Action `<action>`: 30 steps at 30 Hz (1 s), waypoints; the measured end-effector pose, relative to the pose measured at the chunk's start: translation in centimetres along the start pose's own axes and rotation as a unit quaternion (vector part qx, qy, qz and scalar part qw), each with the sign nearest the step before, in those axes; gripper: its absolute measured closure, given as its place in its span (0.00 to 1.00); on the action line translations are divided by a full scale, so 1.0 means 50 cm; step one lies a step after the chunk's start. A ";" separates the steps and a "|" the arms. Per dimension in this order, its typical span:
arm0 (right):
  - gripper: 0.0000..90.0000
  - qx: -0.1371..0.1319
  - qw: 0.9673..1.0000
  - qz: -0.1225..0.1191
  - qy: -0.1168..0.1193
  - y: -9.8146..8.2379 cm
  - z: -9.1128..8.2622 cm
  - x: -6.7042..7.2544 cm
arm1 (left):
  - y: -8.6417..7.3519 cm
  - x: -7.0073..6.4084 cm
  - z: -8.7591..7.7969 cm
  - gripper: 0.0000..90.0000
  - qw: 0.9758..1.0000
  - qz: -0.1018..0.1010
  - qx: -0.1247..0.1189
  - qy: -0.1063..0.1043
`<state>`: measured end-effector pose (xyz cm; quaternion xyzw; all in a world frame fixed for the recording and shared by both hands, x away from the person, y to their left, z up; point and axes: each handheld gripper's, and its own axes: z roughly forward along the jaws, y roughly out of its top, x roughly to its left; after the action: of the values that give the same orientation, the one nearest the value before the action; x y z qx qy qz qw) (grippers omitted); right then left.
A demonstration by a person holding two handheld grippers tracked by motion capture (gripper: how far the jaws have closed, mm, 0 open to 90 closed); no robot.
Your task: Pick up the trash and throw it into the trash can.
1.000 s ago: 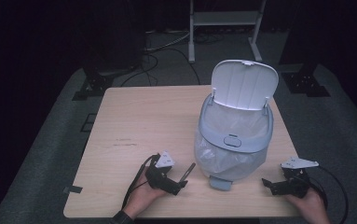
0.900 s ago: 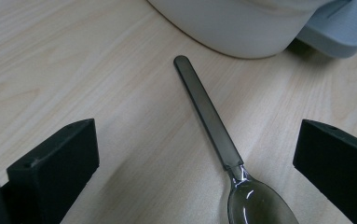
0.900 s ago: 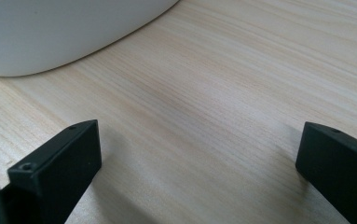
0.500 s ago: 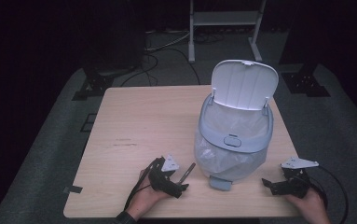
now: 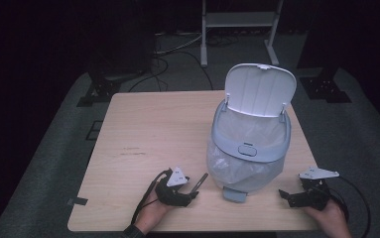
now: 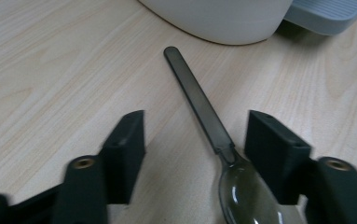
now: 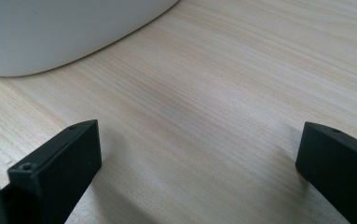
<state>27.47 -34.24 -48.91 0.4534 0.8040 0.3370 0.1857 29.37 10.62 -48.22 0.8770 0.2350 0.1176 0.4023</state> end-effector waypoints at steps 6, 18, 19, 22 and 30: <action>0.00 0.000 1.000 0.000 0.000 0.000 0.000 0.000 | -0.003 0.000 -0.004 0.66 1.000 -0.005 -0.005 0.004; 0.00 0.000 1.000 0.000 0.000 0.000 0.000 0.000 | -0.005 0.016 -0.009 0.88 1.000 -0.020 -0.006 0.000; 0.00 0.000 1.000 0.000 0.000 0.000 0.000 0.000 | -0.006 0.018 -0.009 0.88 1.000 -0.024 -0.008 -0.004; 0.00 0.000 1.000 0.000 0.000 0.000 0.000 0.000 | -0.006 0.019 -0.009 0.88 1.000 -0.022 -0.008 -0.006; 0.00 0.000 1.000 0.000 0.000 0.000 0.000 0.000 | -0.009 0.037 -0.017 0.88 0.999 -0.029 -0.001 -0.016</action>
<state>27.48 -34.24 -48.92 0.4533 0.8039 0.3373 0.1856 30.48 12.34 -47.99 0.8712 0.2539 0.0918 0.4099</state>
